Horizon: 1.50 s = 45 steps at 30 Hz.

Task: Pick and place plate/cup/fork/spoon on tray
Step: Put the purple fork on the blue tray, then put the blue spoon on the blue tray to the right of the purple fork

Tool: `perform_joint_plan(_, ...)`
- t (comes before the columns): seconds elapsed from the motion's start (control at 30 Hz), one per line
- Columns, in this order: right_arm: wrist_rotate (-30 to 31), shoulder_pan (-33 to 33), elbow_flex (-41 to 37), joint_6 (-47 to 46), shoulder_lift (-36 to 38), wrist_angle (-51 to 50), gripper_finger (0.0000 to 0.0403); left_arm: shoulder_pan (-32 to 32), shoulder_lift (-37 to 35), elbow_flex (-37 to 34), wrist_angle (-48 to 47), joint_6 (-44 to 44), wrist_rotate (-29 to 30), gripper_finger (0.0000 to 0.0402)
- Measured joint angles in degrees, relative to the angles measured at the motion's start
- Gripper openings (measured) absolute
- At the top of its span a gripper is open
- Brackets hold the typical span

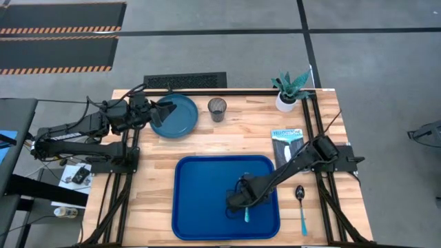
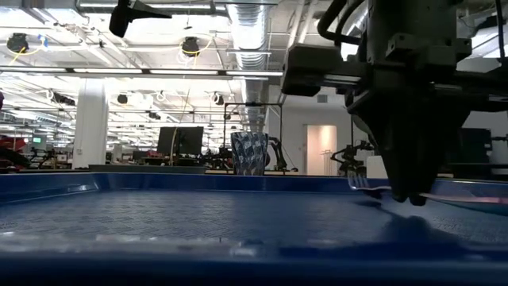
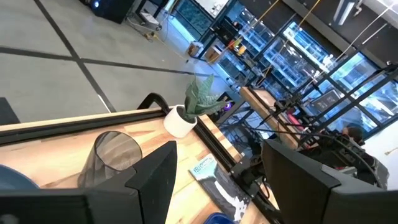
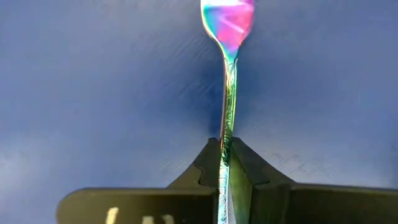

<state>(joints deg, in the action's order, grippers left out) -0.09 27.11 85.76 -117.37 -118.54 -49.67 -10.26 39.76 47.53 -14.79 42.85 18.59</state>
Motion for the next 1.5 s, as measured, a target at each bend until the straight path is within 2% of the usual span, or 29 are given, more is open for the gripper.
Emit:
perform_joint_plan(0.27,-0.08,0.01,0.00,3.84,0.00,0.81,0.0033,0.00,-0.01,0.00,0.04,-0.22,-0.15,0.0222)
perform_joint_plan(0.57,-1.38,0.30,0.00,3.82,0.00,0.87,0.0034,0.00,-0.01,0.00,0.07,-0.55,-0.13,0.0222)
perform_joint_plan(0.93,-1.41,0.26,0.00,3.82,0.00,0.86,0.0065,0.00,-0.01,0.00,0.07,-0.60,-0.01,0.0222)
perform_joint_plan(1.3,-1.39,0.26,0.00,2.79,0.04,0.63,0.0066,0.00,0.00,-0.02,0.07,-0.61,0.02,0.0222)
perform_joint_plan(1.5,1.24,0.43,-0.05,2.36,2.02,-0.96,0.0066,0.00,-0.01,-0.02,0.06,-0.61,0.02,0.0222)
